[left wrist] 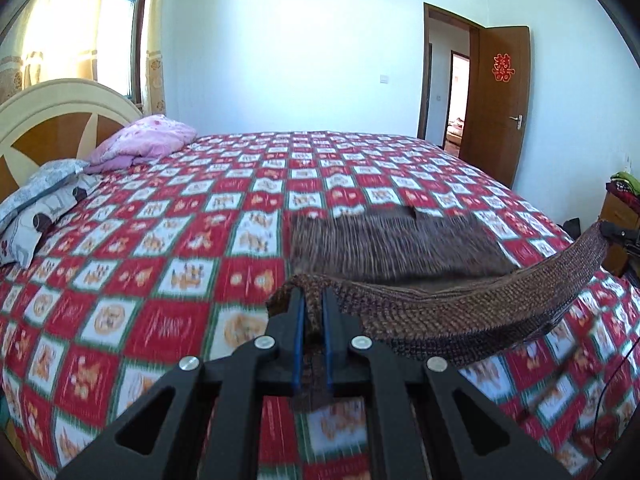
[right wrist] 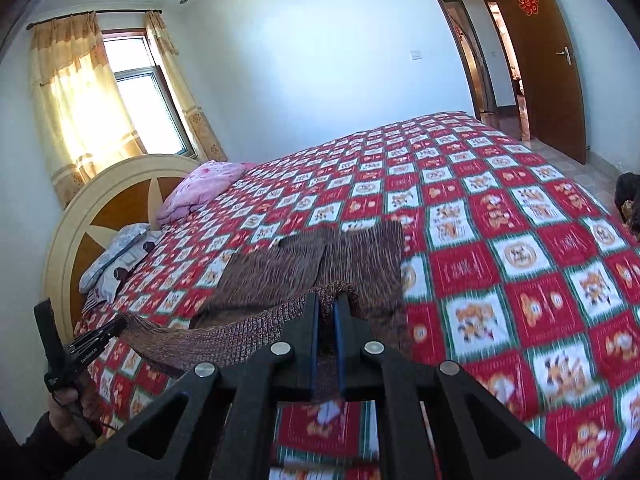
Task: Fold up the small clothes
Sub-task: 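Lift the hem with both tools and fold it toward the collar, then open both tools to release the folded hem onto the sweater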
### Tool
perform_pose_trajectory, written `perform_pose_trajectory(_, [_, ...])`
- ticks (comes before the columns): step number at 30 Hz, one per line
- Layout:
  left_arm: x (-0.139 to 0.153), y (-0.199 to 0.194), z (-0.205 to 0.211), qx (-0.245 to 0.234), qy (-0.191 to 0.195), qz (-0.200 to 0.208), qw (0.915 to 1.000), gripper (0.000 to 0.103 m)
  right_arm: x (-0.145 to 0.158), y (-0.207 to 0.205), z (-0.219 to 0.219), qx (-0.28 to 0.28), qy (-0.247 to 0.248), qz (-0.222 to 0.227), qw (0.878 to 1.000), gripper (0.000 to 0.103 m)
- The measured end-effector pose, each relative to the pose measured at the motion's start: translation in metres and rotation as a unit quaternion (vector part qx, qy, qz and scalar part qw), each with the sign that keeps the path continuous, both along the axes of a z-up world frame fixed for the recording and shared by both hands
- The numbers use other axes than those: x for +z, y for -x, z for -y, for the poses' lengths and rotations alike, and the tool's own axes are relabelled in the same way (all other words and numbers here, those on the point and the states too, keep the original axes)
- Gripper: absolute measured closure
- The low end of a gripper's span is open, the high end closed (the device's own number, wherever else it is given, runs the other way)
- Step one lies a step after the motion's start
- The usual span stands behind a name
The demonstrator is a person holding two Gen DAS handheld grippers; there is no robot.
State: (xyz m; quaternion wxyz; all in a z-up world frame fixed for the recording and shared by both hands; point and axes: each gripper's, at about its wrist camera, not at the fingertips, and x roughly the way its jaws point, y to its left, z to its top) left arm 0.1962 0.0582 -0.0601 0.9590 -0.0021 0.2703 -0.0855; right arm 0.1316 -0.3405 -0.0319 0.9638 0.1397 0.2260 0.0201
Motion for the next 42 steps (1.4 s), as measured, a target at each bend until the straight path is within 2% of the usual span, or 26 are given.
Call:
perform_pose_trajectory(6, [0.005,-0.052,0.002,0.002,0.005,-0.001,1.0,0.094,0.014,-0.052,0.011,-0.006,0.001,-0.005,1.0,0.096])
perform_pose_trajectory(11, [-0.006,-0.104,0.002,0.006,0.022,-0.03,0.9993,0.094,0.011,-0.104,0.024,-0.017,0.006,-0.027,0.999,0.096])
perform_pose_trajectory(19, [-0.039,-0.179,0.012,0.015,0.022,-0.079,0.9965,0.094,-0.027,-0.19,0.051,-0.039,-0.012,-0.093,0.995,0.096])
perform_pose_trajectory(24, [-0.06,-0.21,0.02,0.025,0.008,-0.098,0.9949,0.093,-0.054,-0.243,0.069,-0.055,-0.012,-0.125,0.991,0.096])
perform_pose_trajectory(25, [-0.063,-0.216,0.02,0.04,0.0,-0.1,0.9942,0.091,-0.061,-0.256,0.072,-0.048,-0.013,-0.136,0.99,0.096])
perform_pose_trajectory(26, [-0.065,-0.221,0.019,0.06,-0.008,-0.103,0.9928,0.089,-0.066,-0.265,0.075,-0.051,-0.014,-0.144,0.988,0.094])
perform_pose_trajectory(27, [-0.066,-0.225,0.016,0.068,-0.001,-0.108,0.9919,0.089,-0.072,-0.274,0.083,-0.08,-0.011,-0.152,0.985,0.087])
perform_pose_trajectory(29, [-0.065,-0.229,0.0,0.09,0.036,-0.116,0.9885,0.089,-0.075,-0.275,0.092,-0.111,-0.008,-0.146,0.983,0.074])
perform_pose_trajectory(32, [-0.066,-0.219,-0.014,0.092,0.061,-0.118,0.9868,0.085,-0.075,-0.261,0.094,-0.106,-0.017,-0.133,0.985,0.071])
perform_pose_trajectory(34, [-0.066,-0.204,-0.017,0.085,0.05,-0.11,0.9891,0.078,-0.077,-0.247,0.085,-0.081,-0.002,-0.129,0.988,0.067])
perform_pose_trajectory(35, [-0.067,-0.197,-0.016,0.074,0.04,-0.104,0.991,0.069,-0.078,-0.243,0.081,-0.072,0.005,-0.129,0.989,0.063])
perform_pose_trajectory(36, [-0.069,-0.191,-0.014,0.065,0.017,-0.1,0.9927,0.056,-0.079,-0.236,0.077,-0.058,0.016,-0.13,0.99,0.061])
perform_pose_trajectory(38, [-0.072,-0.178,-0.007,0.045,-0.03,-0.083,0.9951,0.043,-0.081,-0.23,0.071,-0.039,0.033,-0.133,0.99,0.06])
perform_pose_trajectory(39, [-0.073,-0.176,-0.002,0.037,-0.056,-0.074,0.995,0.041,-0.083,-0.231,0.07,-0.039,0.039,-0.133,0.99,0.06])
perform_pose_trajectory(40, [-0.076,-0.174,0.004,0.028,-0.086,-0.072,0.9933,0.039,-0.084,-0.231,0.07,-0.043,0.045,-0.133,0.989,0.06])
perform_pose_trajectory(42, [-0.091,-0.181,0.019,-0.013,-0.147,-0.108,0.9832,0.03,-0.088,-0.229,0.073,-0.058,0.043,-0.13,0.989,0.06])
